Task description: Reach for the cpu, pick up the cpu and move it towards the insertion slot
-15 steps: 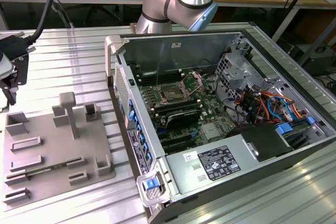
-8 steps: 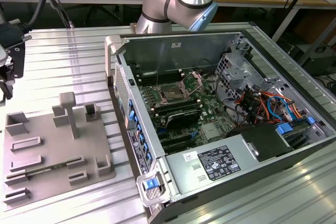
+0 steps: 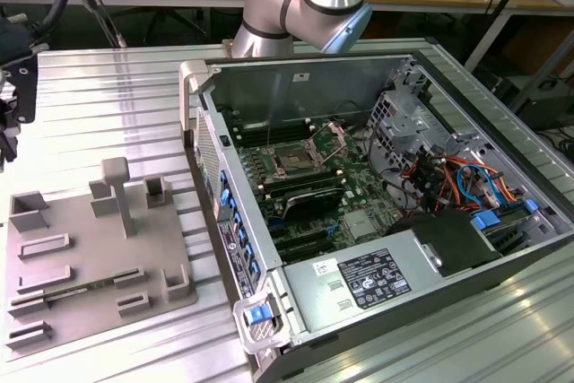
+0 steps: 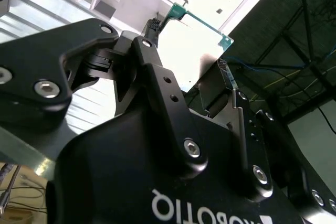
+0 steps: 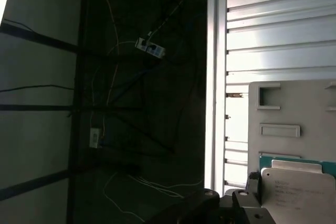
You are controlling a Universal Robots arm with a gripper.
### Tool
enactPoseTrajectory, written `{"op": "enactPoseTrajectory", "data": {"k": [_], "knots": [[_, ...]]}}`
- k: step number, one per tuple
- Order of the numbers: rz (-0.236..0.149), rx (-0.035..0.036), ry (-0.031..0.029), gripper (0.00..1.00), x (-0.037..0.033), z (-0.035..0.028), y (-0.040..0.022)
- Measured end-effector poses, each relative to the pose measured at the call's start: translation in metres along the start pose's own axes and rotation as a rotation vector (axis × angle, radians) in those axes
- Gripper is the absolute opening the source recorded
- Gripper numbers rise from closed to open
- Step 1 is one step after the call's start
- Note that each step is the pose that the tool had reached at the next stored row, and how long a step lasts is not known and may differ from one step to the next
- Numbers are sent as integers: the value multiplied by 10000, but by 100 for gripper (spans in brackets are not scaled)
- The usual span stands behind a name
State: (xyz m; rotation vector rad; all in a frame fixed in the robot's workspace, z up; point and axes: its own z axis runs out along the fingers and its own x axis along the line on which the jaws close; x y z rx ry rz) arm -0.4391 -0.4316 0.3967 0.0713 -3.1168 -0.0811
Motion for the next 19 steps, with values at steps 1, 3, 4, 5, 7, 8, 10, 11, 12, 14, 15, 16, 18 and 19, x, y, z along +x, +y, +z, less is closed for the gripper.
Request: {"op": "enactPoseTrajectory", "data": {"k": [1,3,4,5,7,8,10,11,12,14,15,16,18,19], "knots": [[0,0,-1,55,0,-12,1],[-1,0,-1,55,1,-43,2],[0,0,0,55,1,-67,4],[0,1,0,55,2,-90,5],[0,0,-1,55,3,-119,6],[0,0,0,55,3,-143,7],[0,1,1,55,4,-188,10],[0,0,-1,55,4,-202,11],[0,0,0,55,5,-214,11],[0,0,0,55,5,-237,12],[0,1,0,55,5,-242,13],[0,0,-1,55,5,-242,13],[-1,1,-1,55,5,-242,13],[-1,2,0,55,5,-242,13]]}}
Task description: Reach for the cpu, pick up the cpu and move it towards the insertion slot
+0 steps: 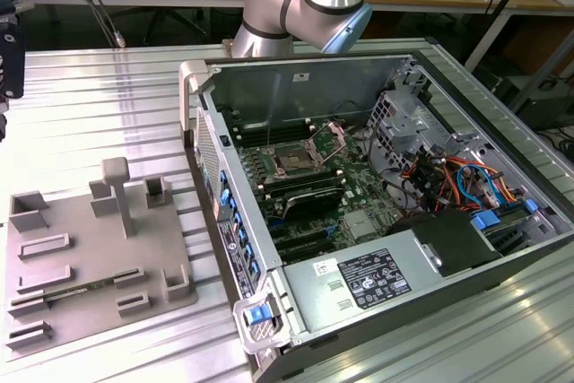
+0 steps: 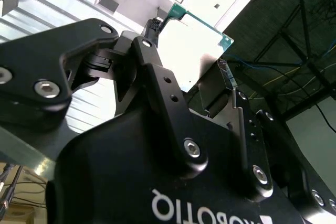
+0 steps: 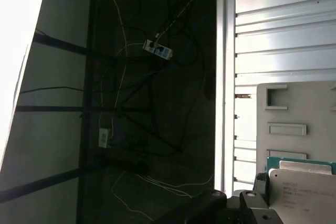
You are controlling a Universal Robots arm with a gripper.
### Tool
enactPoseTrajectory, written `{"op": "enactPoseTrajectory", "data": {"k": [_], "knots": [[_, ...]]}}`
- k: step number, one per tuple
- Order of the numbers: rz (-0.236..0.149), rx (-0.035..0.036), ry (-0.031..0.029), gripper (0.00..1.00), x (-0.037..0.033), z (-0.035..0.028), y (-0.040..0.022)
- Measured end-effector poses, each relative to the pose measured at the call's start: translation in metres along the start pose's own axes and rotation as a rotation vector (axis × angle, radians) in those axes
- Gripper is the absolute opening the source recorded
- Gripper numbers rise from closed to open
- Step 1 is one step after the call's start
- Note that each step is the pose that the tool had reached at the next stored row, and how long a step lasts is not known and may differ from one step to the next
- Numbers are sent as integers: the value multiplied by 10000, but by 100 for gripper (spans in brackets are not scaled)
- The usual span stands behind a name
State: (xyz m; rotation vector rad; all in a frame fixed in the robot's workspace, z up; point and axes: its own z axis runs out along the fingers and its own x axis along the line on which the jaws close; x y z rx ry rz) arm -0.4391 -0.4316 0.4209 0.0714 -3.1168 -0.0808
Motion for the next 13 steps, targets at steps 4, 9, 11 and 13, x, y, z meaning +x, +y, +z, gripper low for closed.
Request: {"op": "enactPoseTrajectory", "data": {"k": [4,9,11,13], "knots": [[0,-1,0,55,-56,-1,-2],[0,0,0,55,-149,-3,-7],[0,-1,0,55,-183,-4,-8],[0,0,0,55,-224,-5,-10]]}}
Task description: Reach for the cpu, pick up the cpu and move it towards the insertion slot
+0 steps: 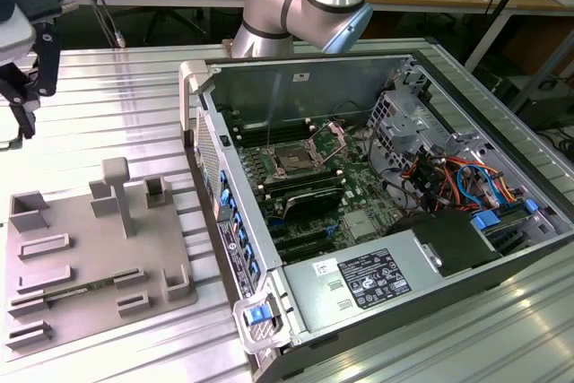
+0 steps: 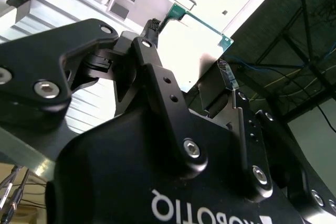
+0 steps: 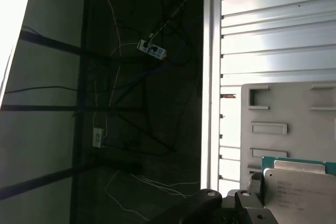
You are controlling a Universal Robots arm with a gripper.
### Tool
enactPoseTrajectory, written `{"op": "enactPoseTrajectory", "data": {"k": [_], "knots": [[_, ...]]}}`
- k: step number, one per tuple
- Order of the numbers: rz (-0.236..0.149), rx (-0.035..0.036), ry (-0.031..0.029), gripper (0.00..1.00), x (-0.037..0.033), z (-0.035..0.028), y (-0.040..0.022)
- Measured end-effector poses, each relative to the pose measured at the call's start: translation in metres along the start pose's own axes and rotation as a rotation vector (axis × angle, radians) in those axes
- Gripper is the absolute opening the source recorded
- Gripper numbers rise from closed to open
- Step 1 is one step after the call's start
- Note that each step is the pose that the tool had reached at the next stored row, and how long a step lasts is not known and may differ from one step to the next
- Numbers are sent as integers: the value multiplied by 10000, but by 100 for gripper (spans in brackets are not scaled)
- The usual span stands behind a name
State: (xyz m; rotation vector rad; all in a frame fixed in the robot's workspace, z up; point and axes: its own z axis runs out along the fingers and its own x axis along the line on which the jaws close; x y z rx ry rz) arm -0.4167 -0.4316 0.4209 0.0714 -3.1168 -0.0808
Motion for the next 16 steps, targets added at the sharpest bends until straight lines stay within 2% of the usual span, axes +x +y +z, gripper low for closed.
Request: {"op": "enactPoseTrajectory", "data": {"k": [5,7,10,16], "knots": [[0,-1,-1,55,-108,13,15],[0,0,0,55,-190,34,32],[0,0,0,55,-265,41,39],[-2,0,1,55,-287,41,38]]}}
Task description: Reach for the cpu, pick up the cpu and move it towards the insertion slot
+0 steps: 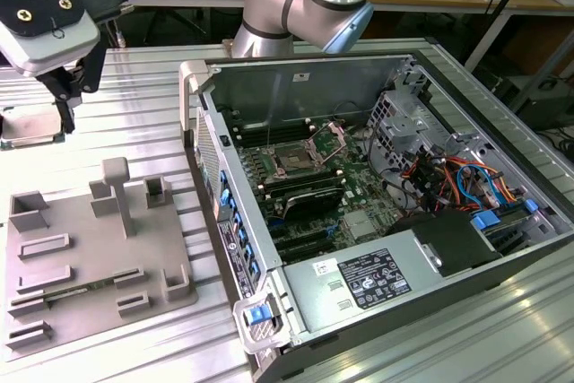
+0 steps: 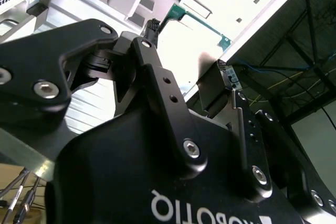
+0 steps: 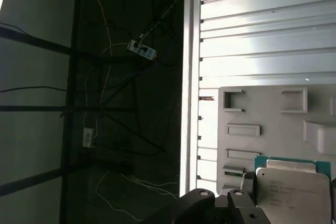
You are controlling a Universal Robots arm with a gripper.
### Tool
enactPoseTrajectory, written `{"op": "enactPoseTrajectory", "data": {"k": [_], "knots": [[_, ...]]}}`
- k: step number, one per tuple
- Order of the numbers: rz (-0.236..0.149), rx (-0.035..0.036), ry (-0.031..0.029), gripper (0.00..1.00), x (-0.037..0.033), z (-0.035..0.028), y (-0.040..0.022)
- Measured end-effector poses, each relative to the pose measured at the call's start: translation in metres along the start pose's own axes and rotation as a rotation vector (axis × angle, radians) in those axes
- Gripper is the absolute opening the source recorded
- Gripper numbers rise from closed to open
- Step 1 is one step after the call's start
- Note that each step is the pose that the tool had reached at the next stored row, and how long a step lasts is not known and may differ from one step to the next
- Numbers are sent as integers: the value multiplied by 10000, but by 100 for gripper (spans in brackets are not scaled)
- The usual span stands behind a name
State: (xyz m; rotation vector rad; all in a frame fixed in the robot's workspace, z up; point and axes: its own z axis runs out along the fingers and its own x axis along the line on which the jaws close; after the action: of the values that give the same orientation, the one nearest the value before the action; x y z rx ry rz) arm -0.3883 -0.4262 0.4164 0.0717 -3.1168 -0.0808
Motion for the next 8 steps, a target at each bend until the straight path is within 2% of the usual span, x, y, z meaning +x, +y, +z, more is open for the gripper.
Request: {"op": "enactPoseTrajectory", "data": {"k": [6,8], "knots": [[2,0,0,55,-67,-2,-3],[3,0,0,55,-115,-3,-5]]}}
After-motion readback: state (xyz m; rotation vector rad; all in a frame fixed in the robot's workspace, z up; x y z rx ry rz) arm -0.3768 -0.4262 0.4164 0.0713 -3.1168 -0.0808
